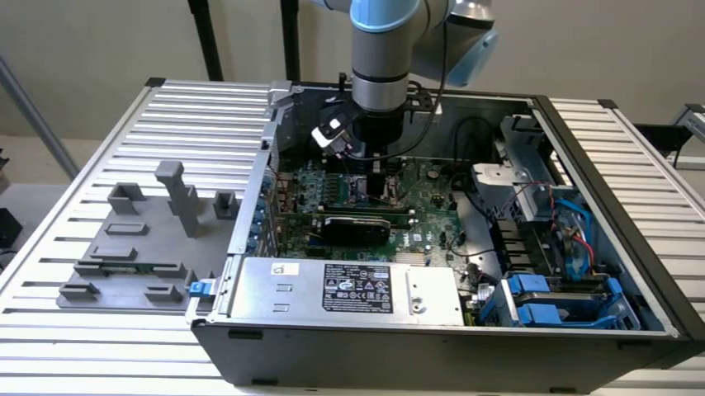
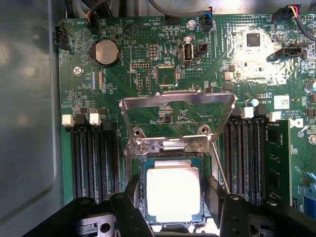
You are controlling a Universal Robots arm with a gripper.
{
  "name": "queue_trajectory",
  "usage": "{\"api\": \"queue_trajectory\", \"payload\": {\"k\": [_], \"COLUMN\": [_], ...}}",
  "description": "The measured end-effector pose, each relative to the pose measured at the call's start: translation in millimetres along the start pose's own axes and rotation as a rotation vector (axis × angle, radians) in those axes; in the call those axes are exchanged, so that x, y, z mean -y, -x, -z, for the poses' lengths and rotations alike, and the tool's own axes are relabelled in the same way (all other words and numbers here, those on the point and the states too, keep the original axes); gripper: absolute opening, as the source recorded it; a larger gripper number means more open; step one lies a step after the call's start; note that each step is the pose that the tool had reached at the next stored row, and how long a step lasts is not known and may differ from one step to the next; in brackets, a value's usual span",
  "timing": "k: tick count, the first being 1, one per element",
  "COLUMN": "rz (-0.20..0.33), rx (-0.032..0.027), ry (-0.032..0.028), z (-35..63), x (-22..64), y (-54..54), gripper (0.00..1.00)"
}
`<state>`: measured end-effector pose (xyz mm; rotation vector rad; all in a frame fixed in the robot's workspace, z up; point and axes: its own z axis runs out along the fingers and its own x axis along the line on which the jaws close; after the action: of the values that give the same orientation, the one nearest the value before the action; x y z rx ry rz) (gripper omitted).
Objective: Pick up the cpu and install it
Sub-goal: 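Place the cpu into insertion slot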
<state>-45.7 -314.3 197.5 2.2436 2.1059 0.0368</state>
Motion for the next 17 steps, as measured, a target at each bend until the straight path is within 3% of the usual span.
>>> {"api": "queue_trajectory", "payload": {"k": [8,9,10,11,15,17], "rz": [0.000,0.000,0.000,0.000,0.000,0.000], "rx": [-0.0001,-0.0001,-0.0001,0.0000,-0.0002,-0.0002], "ry": [-0.0004,-0.0005,-0.0005,-0.0006,-0.0004,-0.0004], "z": [19.0,21.6,23.6,24.7,25.0,25.1], "x": [-1.2,-1.4,-1.5,-1.6,-1.6,-1.6], "y": [0.7,0.8,0.9,0.9,0.9,0.9], "gripper": [0.62,0.55,0.55,0.43,0.31,0.19]}}
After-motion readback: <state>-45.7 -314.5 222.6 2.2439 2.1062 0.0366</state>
